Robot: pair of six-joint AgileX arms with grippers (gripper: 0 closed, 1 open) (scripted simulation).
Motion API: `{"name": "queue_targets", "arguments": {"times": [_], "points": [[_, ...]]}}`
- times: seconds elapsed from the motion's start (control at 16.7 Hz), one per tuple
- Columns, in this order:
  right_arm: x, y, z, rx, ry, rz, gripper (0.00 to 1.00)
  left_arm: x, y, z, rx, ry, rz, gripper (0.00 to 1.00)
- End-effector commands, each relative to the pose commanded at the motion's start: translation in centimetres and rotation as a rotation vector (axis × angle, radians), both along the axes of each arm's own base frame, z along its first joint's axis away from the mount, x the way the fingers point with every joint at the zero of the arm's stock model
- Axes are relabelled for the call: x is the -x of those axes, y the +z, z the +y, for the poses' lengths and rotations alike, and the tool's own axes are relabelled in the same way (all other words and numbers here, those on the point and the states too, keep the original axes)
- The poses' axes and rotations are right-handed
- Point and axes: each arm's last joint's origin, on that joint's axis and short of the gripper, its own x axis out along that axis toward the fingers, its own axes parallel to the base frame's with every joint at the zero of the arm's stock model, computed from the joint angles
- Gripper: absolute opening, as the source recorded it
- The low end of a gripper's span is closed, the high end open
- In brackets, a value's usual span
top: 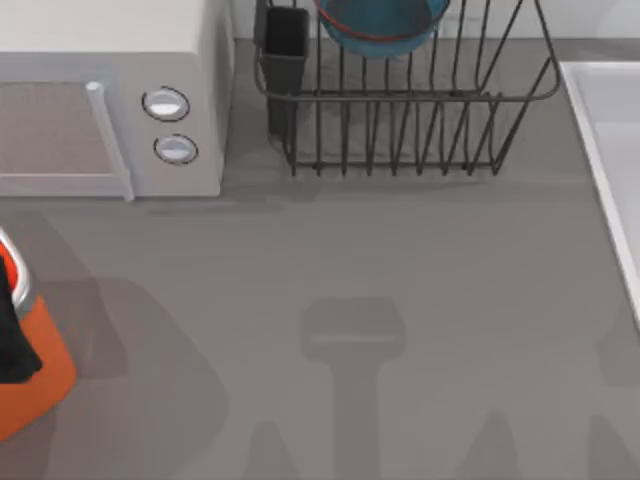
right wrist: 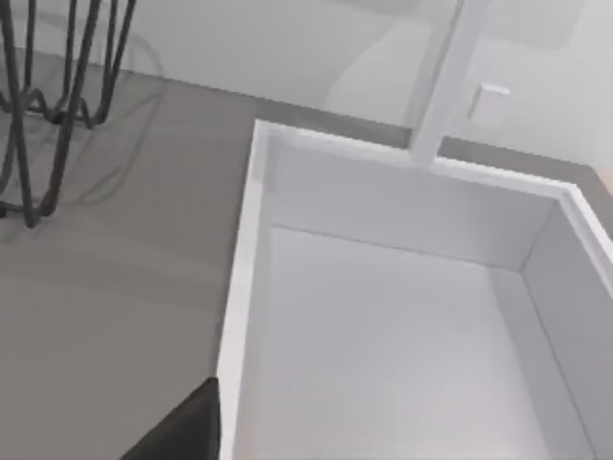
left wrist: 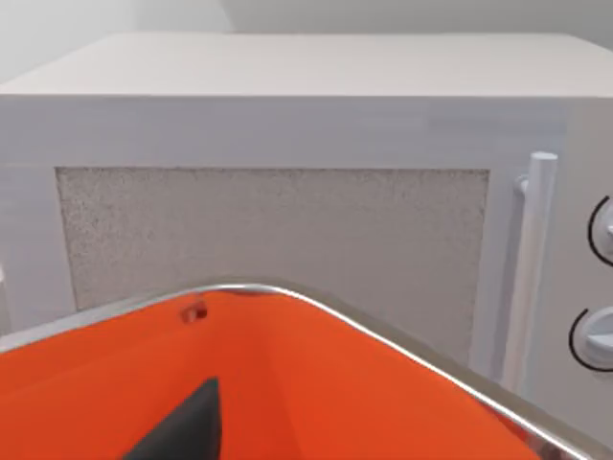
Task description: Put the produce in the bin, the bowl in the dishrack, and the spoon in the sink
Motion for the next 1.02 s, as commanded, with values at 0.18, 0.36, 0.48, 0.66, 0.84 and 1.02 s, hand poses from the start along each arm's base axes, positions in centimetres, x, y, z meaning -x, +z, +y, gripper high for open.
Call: {"name": "queue_targets", "arguments": {"times": [0.18, 0.36, 0.48, 0.66, 0.84, 1.02], "points": [[-1.0, 1.1, -0.7, 0.225, 0.022, 0.224, 1.0, 0.0, 0.0, 0.0, 0.0, 0.0, 0.0, 1.0], [-2.5, 1.9, -1.7, 0.474, 0.129, 0.499, 1.0, 0.0, 0.0, 0.0, 0.0, 0.0, 0.0, 1.0], [-3.7, 2.2, -2.5, 0.617, 0.25, 0.684, 1.0, 0.0, 0.0, 0.0, 0.0, 0.0, 0.0, 1.0], [-5.6, 2.3, -3.8, 0.759, 0.478, 0.919, 1.0, 0.0, 0.0, 0.0, 0.0, 0.0, 0.0, 1.0], [-7.4, 2.2, -5.3, 0.828, 0.72, 1.077, 1.0, 0.0, 0.0, 0.0, 0.0, 0.0, 0.0, 1.0], [-8.9, 2.0, -6.6, 0.864, 0.942, 1.154, 1.0, 0.0, 0.0, 0.0, 0.0, 0.0, 0.0, 1.0]]}}
